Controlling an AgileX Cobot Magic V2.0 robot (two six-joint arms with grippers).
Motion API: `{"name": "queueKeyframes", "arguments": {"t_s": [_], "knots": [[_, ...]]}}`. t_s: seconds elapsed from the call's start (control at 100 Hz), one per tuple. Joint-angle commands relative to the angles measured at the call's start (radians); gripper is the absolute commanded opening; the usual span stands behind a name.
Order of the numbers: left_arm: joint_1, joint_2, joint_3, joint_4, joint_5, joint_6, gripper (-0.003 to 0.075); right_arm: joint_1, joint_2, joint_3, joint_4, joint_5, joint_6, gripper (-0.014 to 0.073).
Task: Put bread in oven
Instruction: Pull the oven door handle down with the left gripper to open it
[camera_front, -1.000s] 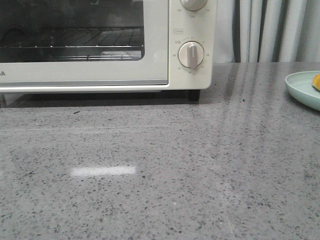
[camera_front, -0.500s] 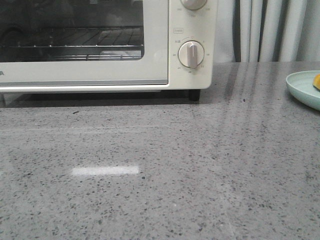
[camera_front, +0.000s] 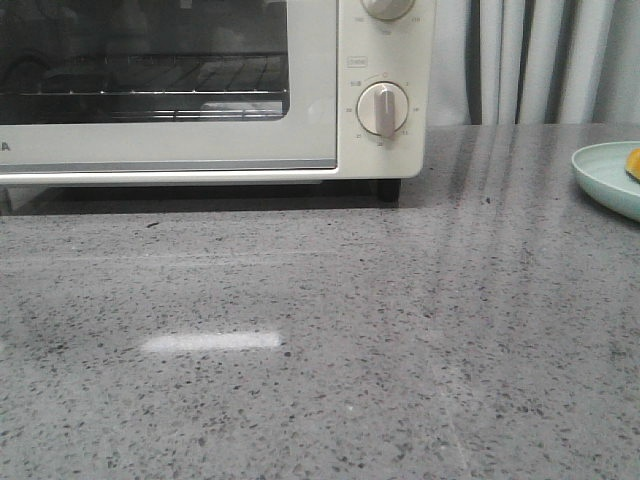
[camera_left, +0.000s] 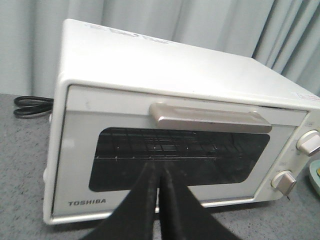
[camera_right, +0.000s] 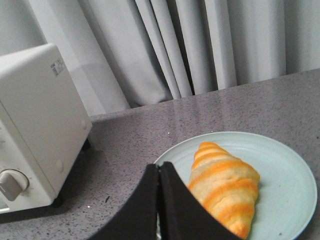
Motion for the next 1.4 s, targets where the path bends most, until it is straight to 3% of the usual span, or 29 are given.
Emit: {"name": "queueKeyframes", "arguments": {"t_s": [0.0,0.24,0.39,0.53,0.82,1.03,1.39], "knots": [[-0.04,0.117,-0.12,-0.017,-0.03,0.045,-0.0021,0.011,0.029,-0.053,-0.005,-0.066,-0.084,-0.0069],[-0.197,0.28,-0.262,-0.017,-0.046,0.145,-0.0021,0.076,0.029,-0.055,-0.005,-0.036,-0.105,-0.0069],[-0.269,0.358,-0.287,-0.017,-0.142,0.145,-0.0021,0.096,0.029,-0.055,-0.005,-0.032,-0.105,-0.0069],[-0.278,0.416,-0.288,-0.017,-0.22,0.145,-0.0021,0.096,0.029,-0.055,-0.005,-0.03,-0.105,-0.0069],[-0.278,0.504,-0.288,-0.017,-0.229,0.145,-0.0021,0.096,0.029,-0.055,-0.005,-0.007,-0.105,-0.0069],[-0.276,0.514,-0.288,-0.017,-0.197,0.143,-0.0021,0.096,0.029,-0.055,-0.005,0.038,-0.105,-0.0069],[-0.275,0.506,-0.275,0.069,0.049,0.139,-0.0021,0.096,0.029,-0.055,-0.005,0.038,-0.105,-0.0069]]}}
